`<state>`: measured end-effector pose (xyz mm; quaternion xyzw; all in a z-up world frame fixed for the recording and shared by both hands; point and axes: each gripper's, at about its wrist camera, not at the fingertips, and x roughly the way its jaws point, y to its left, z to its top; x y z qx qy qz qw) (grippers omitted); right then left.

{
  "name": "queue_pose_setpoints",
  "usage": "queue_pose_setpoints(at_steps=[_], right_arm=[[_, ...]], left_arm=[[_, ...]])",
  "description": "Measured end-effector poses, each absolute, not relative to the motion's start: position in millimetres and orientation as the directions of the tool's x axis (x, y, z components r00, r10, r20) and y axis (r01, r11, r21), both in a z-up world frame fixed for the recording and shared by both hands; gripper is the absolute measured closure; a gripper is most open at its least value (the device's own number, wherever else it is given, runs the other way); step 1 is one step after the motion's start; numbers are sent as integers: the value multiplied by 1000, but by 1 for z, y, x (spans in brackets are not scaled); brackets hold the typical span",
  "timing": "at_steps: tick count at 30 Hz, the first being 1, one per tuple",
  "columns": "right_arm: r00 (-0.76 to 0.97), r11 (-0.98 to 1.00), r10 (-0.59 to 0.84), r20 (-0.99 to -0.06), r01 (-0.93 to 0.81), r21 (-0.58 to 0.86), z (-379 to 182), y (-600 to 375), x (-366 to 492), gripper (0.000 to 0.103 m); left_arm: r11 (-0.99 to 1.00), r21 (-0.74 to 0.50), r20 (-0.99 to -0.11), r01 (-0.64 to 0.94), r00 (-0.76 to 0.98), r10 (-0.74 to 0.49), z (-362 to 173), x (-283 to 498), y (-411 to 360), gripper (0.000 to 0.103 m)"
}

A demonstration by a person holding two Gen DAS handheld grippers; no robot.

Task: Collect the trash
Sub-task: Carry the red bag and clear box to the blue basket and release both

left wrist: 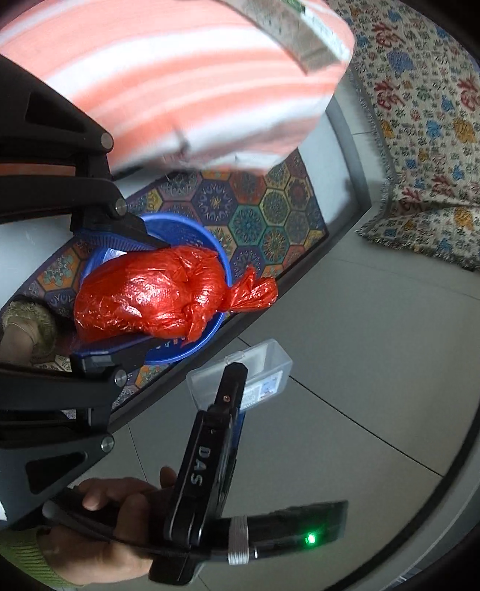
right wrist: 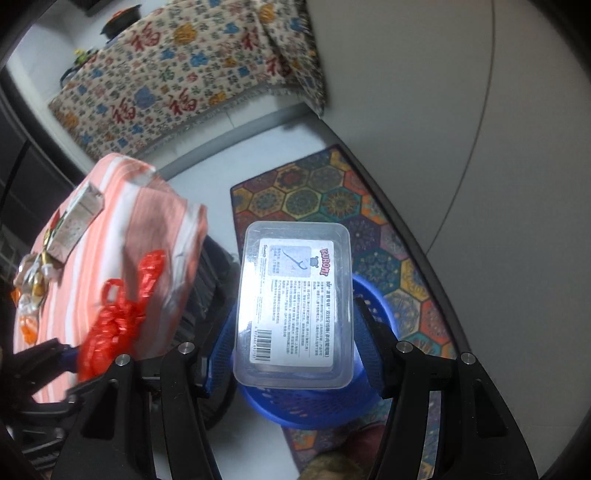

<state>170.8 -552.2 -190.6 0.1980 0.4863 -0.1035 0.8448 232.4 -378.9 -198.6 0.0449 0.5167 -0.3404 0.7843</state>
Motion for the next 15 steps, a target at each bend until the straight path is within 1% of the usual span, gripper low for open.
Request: queue_pose_setpoints(at_steps=[5, 7, 8, 9, 10, 11, 15], right_arm=[[512, 883, 37, -858, 385, 268, -196, -567, 171, 41], [514, 878, 46, -856, 388, 280, -198, -570, 172, 41], [514, 876, 45, -857, 392, 282, -199, -571, 171, 40], [518, 871, 44, -854, 398, 287, -198, -572, 171, 38], [522, 869, 48, -851, 399, 294, -198, -573, 171, 26], [530, 866, 47, -846, 400, 299, -197, -573, 172, 22], [556, 868, 16, -831, 405, 288, -188, -574, 169, 22]], left_arm=[[765, -290, -851, 576, 211, -482, -220, 244, -389, 62], [760, -287, -849, 583, 213, -484, -228, 247, -395, 59], [760, -285, -848, 585, 216, -484, -232, 250, -397, 51], [761, -279, -848, 585, 222, -482, -235, 251, -400, 37], [769, -269, -850, 580, 233, -473, -238, 252, -403, 34], [774, -263, -850, 575, 241, -468, -239, 251, -404, 33], [790, -268, -840, 552, 268, -472, -236, 250, -399, 33]])
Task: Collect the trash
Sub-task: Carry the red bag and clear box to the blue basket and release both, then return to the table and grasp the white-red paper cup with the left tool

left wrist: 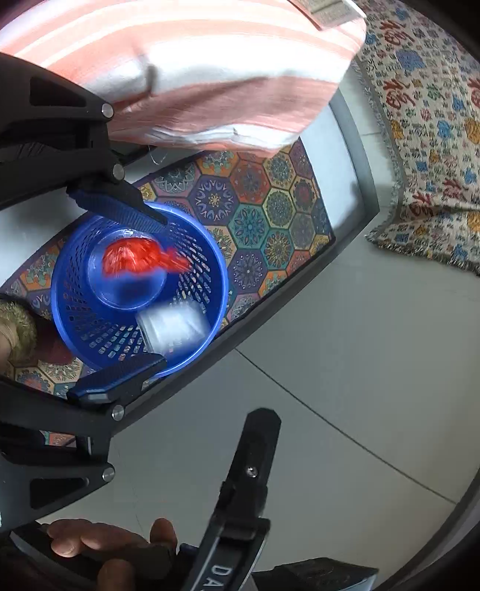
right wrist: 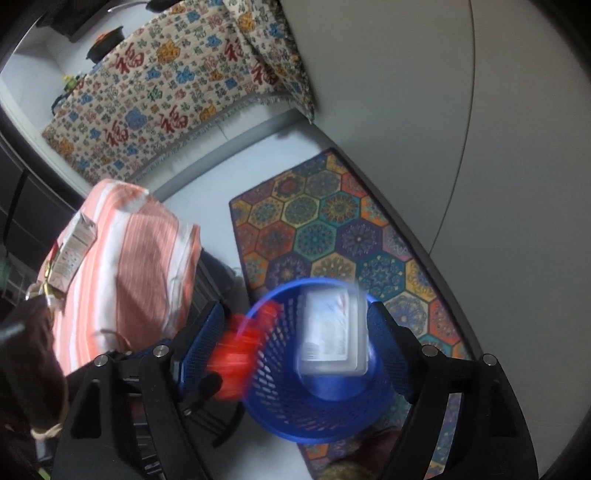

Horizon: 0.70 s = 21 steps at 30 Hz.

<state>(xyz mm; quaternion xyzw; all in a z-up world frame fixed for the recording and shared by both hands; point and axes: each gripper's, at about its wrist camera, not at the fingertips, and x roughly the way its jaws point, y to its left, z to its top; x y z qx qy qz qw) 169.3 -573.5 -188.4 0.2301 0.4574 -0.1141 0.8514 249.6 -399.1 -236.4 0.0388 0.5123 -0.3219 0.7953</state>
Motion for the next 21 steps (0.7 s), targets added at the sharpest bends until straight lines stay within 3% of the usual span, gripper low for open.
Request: queue_pose_setpoints(at_steps=[12, 21], right_arm=[[655, 932, -64, -753, 310, 190, -146, -523, 171, 11], [701, 993, 75, -709, 16, 121, -130, -394, 195, 10]], left_arm=[[814, -231, -748, 533, 438, -499, -165, 193, -295, 33], [942, -101, -795, 321, 543, -270, -164, 169, -164, 33]])
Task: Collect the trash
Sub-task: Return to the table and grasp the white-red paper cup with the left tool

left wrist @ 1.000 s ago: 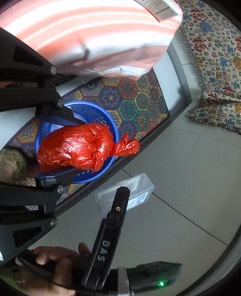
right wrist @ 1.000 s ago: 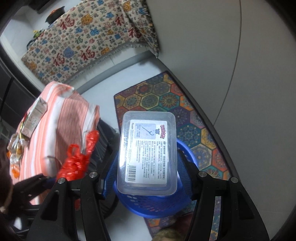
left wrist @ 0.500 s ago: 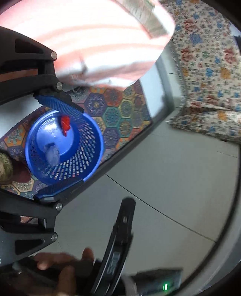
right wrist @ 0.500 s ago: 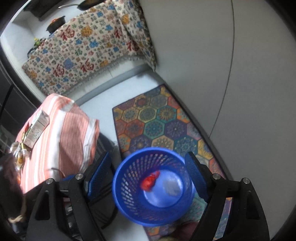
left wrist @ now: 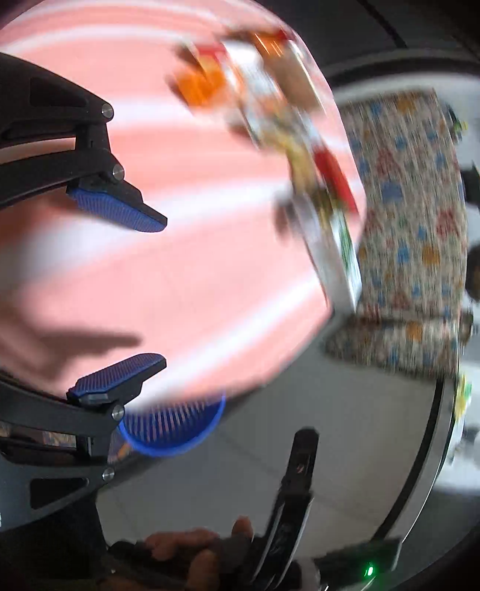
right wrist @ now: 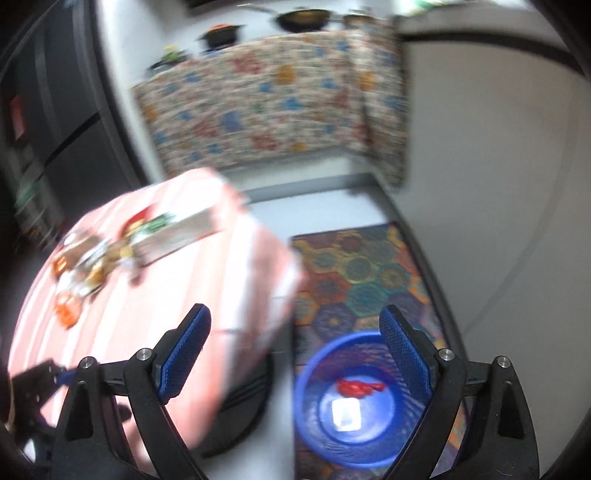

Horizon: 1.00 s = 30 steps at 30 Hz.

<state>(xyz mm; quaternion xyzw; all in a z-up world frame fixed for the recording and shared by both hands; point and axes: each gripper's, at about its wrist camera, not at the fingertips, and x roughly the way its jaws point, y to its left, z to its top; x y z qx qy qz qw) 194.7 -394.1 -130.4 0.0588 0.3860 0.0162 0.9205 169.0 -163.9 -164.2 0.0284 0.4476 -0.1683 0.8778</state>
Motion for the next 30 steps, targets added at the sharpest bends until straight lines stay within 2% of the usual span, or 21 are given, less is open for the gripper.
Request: queue_pose_setpoints(at_steps=[7, 12, 20, 27, 30], right_arm=[[623, 960, 247, -742, -263, 98, -155, -278, 206, 10], [565, 921, 285, -774, -386, 57, -177, -212, 206, 10], [526, 907, 277, -804, -421, 37, -201, -177, 212, 9], [534, 908, 282, -797, -417, 43, -201, -178, 210, 6], [534, 908, 283, -796, -418, 42, -201, -178, 211, 6]], left_arm=[[991, -54, -801, 126, 587, -118, -162, 164, -55, 33], [995, -100, -817, -19, 573, -71, -169, 178, 2, 33], [988, -151, -792, -45, 604, -93, -151, 213, 21, 33], [985, -136, -851, -108, 521, -60, -172, 274, 20, 33], [990, -94, -854, -102, 519, -28, -173, 283, 13, 33]])
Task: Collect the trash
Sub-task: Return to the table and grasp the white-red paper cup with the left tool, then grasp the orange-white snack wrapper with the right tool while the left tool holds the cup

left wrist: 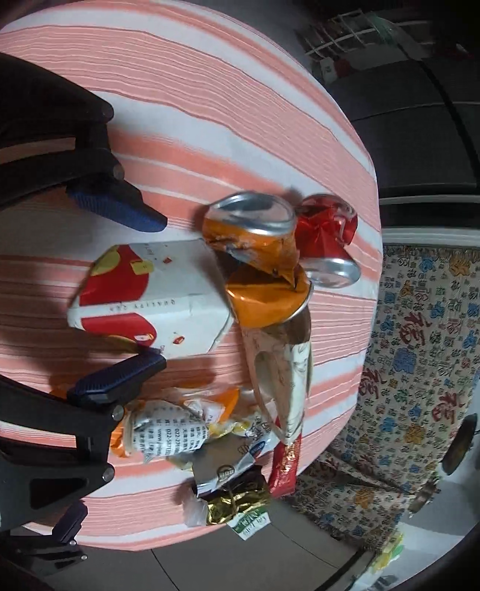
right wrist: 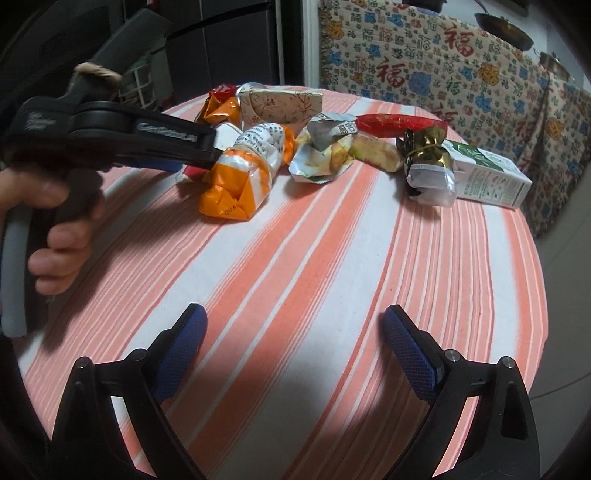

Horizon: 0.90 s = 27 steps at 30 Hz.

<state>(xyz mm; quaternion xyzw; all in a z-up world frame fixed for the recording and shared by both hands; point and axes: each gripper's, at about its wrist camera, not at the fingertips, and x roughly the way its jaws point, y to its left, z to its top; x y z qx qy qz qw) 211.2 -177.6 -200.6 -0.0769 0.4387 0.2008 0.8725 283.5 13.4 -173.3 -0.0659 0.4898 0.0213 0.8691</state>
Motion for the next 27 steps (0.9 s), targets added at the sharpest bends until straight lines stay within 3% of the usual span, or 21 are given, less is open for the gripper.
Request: queue_pose_setpoints(at_steps=[2, 4, 6, 8, 16, 22, 27], right_arm=[[533, 908, 283, -798, -418, 42, -201, -177, 213, 5], [531, 908, 281, -800, -417, 42, -201, -177, 213, 4], [529, 908, 280, -801, -416, 43, -201, -177, 214, 4], [527, 908, 280, -802, -416, 44, -201, -177, 214, 3], [514, 911, 297, -804, -406, 77, -198, -181, 217, 4], [494, 889, 404, -770, -411, 203, -185, -163, 239, 15], [484, 898, 405, -776, -369, 239, -194, -141, 275, 23]], left_arm=[[993, -71, -852, -89, 523, -15, -173, 285, 8, 34], [996, -73, -843, -61, 537, -29, -173, 285, 5, 46], [997, -72, -828, -21, 558, -48, -171, 278, 2, 70], [998, -69, -826, 11, 560, -63, -169, 268, 1, 77], [990, -79, -825, 116, 550, -130, -155, 198, 19, 78], [994, -90, -828, 62, 550, -109, -165, 165, 36, 78], [993, -110, -826, 42, 552, -115, -167, 158, 36, 78]])
